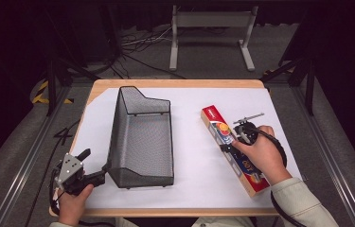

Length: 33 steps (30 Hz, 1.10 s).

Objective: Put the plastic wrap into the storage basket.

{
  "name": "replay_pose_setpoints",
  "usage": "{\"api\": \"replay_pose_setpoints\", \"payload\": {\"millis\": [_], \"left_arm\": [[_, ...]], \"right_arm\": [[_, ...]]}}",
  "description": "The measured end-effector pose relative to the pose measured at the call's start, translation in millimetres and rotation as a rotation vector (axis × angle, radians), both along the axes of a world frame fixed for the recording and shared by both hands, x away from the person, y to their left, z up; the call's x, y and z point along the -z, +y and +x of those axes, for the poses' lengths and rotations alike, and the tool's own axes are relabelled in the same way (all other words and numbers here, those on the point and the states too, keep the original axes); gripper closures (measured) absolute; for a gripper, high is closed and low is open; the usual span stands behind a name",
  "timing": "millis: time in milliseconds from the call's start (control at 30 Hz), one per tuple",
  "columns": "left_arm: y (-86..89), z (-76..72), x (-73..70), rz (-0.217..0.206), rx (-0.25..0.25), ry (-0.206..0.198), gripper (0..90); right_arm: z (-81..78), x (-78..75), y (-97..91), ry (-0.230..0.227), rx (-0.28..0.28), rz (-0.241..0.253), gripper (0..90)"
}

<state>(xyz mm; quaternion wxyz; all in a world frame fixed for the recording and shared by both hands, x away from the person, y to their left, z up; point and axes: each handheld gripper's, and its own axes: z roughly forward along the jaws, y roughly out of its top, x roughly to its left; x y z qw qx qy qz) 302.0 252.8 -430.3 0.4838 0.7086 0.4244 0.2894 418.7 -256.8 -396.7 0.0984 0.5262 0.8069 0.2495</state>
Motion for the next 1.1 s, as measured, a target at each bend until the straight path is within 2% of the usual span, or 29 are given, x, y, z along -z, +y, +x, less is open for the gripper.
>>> {"api": "replay_pose_setpoints", "payload": {"millis": [267,533,667,733,933,1100], "left_arm": [[0.3,0.1,0.1,0.004,0.002,0.004,15.4],[0.1,0.4,0.2,0.006,-0.001,0.002,15.4],[0.2,0.3,0.3,0.006,-0.002,0.002,15.5],[0.4,0.3,0.4,0.004,-0.002,0.004,15.5],[0.5,0.1,0.1,0.003,-0.002,0.003,15.5],[0.7,0.4,0.3,0.003,-0.005,0.002,15.5]], "right_arm": [[2.3,5.8,2.6,0.054,0.011,-0.039,19.4],[2.7,11.2,10.9,0.105,0.021,-0.095,29.3],[2.5,12.1,13.0,0.099,0.052,-0.126,35.5],[1.9,12.0,13.0,0.102,0.066,-0.122,36.0],[-0.9,9.9,17.0,0.079,0.073,-0.162,39.4],[-0.6,9.3,15.1,0.073,0.072,-0.151,39.9]]}}
